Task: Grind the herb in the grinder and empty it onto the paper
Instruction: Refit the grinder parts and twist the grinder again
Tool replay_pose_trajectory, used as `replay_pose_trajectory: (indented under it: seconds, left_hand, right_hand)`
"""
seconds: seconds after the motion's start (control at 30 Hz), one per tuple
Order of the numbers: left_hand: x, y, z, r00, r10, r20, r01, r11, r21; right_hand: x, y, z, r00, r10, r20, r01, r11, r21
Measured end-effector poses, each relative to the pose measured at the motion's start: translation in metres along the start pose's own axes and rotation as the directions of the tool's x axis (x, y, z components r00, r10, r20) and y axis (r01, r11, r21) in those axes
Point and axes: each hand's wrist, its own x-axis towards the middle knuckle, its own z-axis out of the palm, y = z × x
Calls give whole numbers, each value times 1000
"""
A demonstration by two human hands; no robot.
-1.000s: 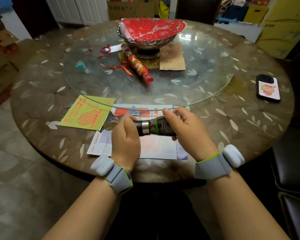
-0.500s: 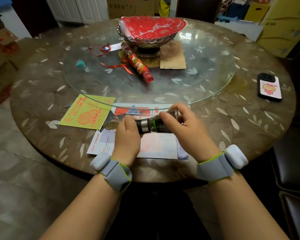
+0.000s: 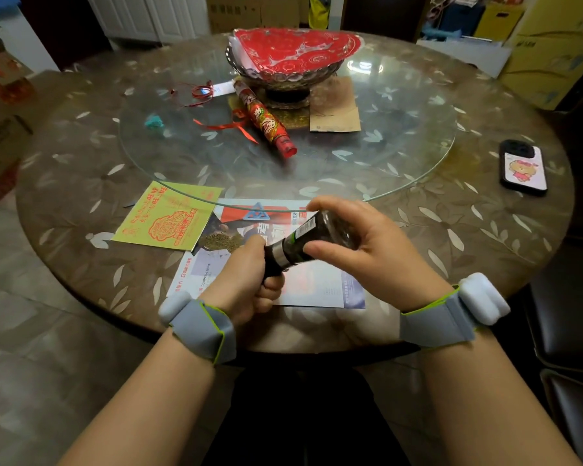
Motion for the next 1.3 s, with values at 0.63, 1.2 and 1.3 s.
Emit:
replay_pose_trajectory:
  seconds: [0.63, 1.2, 1.3]
  left_hand:
    - [-29, -2, -5, 110, 985, 131, -804, 11, 594]
    - [-51, -9, 20, 387, 860, 332, -921, 377, 95]
    - [-52, -12, 22, 374, 849, 373, -927, 357, 116]
  right_hand:
    - [-11, 23, 26, 610, 538, 582, -787, 322, 526]
    - [-14, 30, 54, 717, 511, 474, -650, 246, 719]
    - [-15, 25, 56, 723, 520, 455, -648, 281, 708]
